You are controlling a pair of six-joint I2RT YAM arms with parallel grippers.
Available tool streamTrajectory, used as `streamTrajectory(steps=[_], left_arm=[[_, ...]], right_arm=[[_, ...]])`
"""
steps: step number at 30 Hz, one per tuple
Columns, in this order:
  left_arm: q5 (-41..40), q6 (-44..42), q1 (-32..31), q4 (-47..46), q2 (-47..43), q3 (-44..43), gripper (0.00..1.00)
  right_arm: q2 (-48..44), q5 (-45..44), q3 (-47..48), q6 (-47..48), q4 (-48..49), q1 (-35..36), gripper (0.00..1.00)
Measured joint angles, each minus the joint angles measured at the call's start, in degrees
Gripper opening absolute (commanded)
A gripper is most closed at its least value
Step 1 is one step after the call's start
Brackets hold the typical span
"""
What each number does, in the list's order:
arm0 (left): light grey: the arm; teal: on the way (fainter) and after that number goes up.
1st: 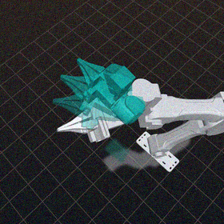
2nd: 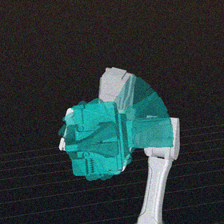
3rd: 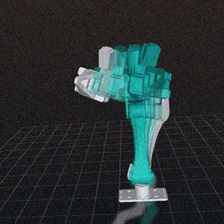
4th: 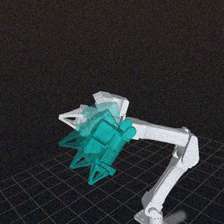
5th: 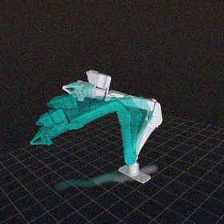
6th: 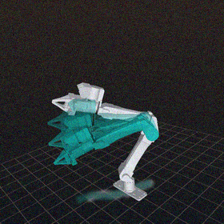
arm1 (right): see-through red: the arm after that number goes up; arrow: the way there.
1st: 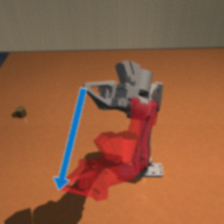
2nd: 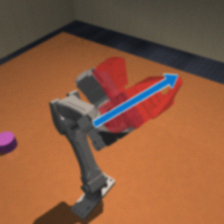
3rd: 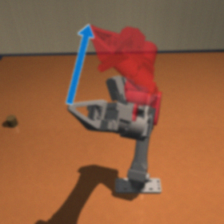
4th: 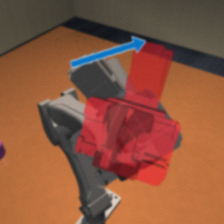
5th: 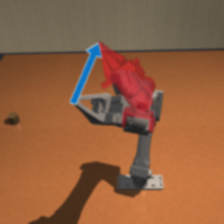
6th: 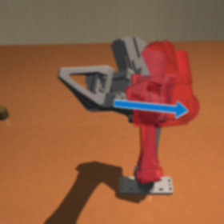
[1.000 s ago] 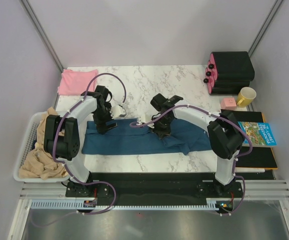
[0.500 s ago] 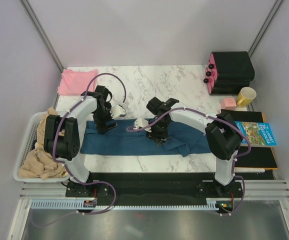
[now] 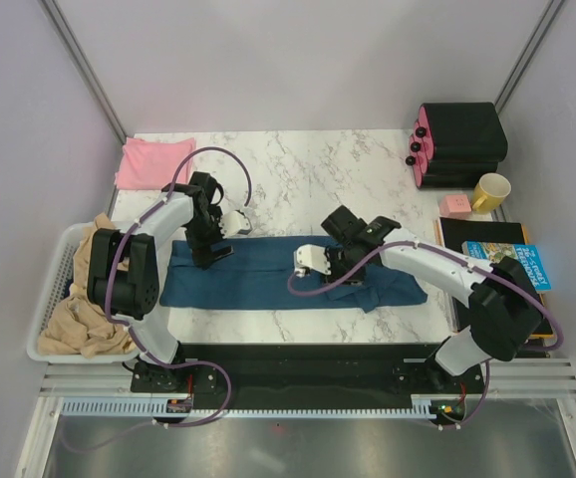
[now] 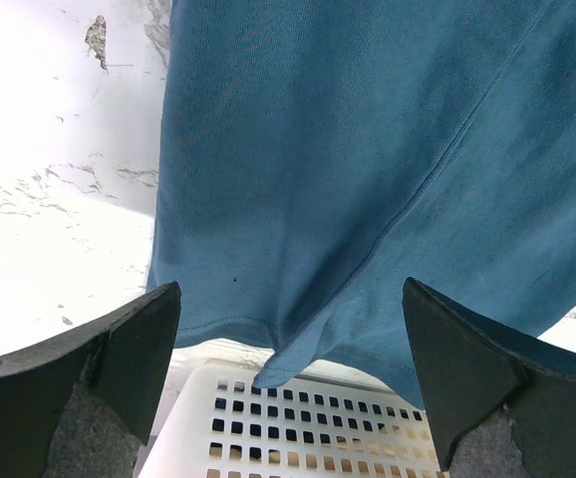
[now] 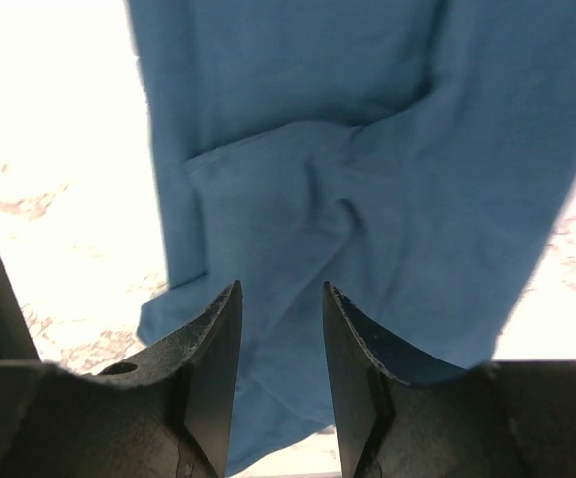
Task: Fold and stack the t-shirts
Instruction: Fold the tshirt
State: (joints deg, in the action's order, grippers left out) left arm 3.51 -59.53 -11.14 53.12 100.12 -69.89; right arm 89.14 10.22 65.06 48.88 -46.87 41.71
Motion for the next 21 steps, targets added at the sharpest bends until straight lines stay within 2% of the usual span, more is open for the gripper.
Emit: streamTrajectory(steps=[9,21], left_arm=[[-0.26,-0.02,0.0,-0.02,-0.09,0.0,1.0],[-0.48,-0.02,-0.07,0.04,-3.89,1.57,0.99]], right_arm=[[-4.59,-3.45,-8.44,2.97,2.21,6.78,0.47],[-5.46,-11.89,-18.86,2.91,13.2,9.03,0.48]])
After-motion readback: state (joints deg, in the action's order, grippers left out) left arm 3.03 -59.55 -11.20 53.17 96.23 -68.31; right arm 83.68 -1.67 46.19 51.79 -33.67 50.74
